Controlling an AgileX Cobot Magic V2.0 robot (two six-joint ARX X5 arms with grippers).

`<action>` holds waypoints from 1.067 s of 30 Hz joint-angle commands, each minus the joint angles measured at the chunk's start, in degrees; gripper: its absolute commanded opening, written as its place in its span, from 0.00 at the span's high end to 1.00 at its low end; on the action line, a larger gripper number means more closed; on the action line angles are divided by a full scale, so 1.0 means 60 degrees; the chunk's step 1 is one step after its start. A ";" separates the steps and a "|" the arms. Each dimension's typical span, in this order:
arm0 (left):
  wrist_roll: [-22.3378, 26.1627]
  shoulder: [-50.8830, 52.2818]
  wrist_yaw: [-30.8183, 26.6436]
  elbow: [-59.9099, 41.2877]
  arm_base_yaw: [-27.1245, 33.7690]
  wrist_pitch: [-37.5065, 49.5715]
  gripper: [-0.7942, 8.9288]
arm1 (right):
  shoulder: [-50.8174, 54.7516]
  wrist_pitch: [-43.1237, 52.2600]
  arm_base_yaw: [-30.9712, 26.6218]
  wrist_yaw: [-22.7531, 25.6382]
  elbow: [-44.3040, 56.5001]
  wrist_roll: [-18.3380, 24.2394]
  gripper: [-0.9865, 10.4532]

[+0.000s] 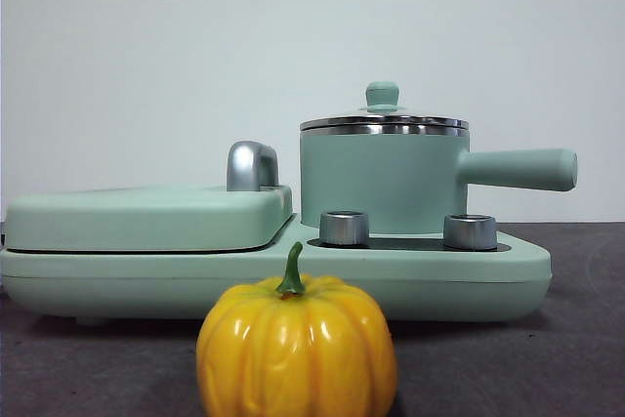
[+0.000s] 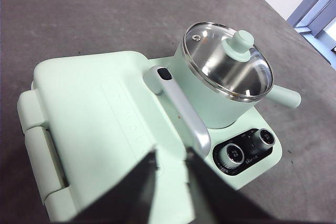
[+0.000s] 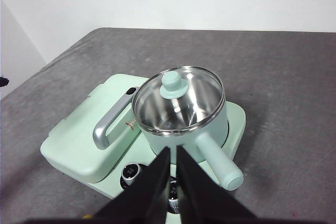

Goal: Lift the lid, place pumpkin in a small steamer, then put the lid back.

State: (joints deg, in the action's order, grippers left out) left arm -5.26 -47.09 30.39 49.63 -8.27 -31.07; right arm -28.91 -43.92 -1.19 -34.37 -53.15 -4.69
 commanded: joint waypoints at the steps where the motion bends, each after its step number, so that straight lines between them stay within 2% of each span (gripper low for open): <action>1: 0.0164 -0.0069 0.0080 0.0153 -0.0015 0.0117 0.67 | -0.0033 0.0087 -0.0011 -0.0011 -0.0146 0.0109 0.85; 6: 0.0200 -0.0073 0.0080 0.0153 -0.0015 0.0146 0.49 | -0.0033 0.0087 -0.0011 -0.0018 -0.0146 0.0106 0.58; 8: 0.0193 -0.0073 0.0080 0.0153 -0.0015 0.0189 0.42 | -0.0033 0.0087 -0.0011 -0.0022 -0.0146 0.0055 0.52; 12: 0.0069 -0.0073 0.0080 0.0153 -0.0015 0.0211 0.40 | -0.0033 0.0087 -0.0011 -0.0029 -0.0146 0.0029 0.52; 17: -0.0754 -0.0076 0.0080 0.0153 -0.0018 0.0404 0.40 | -0.0033 0.0098 -0.0011 -0.0029 -0.0146 0.0029 0.52; 24: -0.0914 -0.0390 0.0077 0.0463 -0.0018 0.0313 0.41 | -0.0033 0.0102 0.0146 -0.0029 -0.0146 0.0040 0.52; 32: -0.0805 -0.2284 0.0066 0.2095 -0.0528 -0.0459 0.41 | -0.0033 0.0098 0.0393 -0.0018 -0.0146 0.0117 0.52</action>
State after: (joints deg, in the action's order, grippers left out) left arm -10.31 -58.89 30.37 59.75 -10.98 -33.82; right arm -28.91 -43.90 0.93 -34.39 -53.15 -4.64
